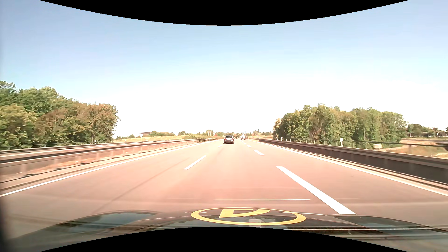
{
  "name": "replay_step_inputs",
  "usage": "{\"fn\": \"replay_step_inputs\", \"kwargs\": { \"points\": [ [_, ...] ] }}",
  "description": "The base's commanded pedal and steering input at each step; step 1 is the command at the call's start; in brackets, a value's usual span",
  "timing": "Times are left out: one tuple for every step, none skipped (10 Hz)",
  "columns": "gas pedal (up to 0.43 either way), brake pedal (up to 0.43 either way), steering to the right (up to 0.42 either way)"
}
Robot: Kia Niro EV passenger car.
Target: Follow the waypoints while adhering to traffic rules and regulations
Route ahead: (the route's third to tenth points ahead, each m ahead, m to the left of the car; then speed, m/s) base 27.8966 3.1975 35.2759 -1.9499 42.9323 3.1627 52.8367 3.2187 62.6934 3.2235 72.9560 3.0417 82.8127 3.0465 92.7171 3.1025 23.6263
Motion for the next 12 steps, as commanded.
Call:
{"fn": "replay_step_inputs", "kwargs": {
  "points": [
    [0.0,0.0,0.004],
    [0.0,0.0,0.004],
    [0.0,0.0,0.004],
    [0.0,0.0,0.004],
    [0.0,0.0,0.005],
    [0.0,0.0,0.005],
    [0.0,0.0,0.004],
    [0.0,0.0,0.005],
    [0.0,0.0,0.004],
    [0.0,0.0,0.004],
    [0.0,0.0,0.005],
    [0.0,0.0,0.005]
  ]
}}
